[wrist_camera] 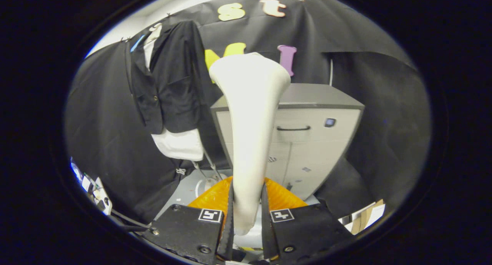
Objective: Iron the clothes twice with a garment steamer, once on the left side and once on the right side.
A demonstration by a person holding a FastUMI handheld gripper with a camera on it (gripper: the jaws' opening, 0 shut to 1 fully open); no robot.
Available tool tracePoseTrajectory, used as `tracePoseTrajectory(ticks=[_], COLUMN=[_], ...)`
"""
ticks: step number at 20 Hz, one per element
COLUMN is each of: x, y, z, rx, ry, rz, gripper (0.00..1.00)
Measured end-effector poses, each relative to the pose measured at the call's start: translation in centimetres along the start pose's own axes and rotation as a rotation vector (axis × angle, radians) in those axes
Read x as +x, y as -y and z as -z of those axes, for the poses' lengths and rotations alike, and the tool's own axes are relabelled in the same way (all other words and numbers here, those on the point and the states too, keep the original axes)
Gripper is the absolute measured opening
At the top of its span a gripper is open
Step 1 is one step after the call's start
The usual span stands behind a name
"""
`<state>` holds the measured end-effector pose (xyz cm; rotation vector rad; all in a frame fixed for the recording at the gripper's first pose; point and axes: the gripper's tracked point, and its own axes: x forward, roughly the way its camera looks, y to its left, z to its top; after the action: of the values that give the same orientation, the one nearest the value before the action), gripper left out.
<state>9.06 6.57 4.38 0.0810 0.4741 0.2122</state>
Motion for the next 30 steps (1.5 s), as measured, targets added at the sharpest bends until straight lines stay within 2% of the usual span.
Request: tracePoseTrajectory(ticks=[6,15,30], x=[-5.1,-8.6,-9.0], y=[7.5,10.7,10.6], z=[5.6,12.1,12.6], rx=[0.061,0.148,0.12], ry=[0.01,-0.029,-0.03], rz=[0.011,0.036,0.043], gripper=[0.32,0.33,0.33])
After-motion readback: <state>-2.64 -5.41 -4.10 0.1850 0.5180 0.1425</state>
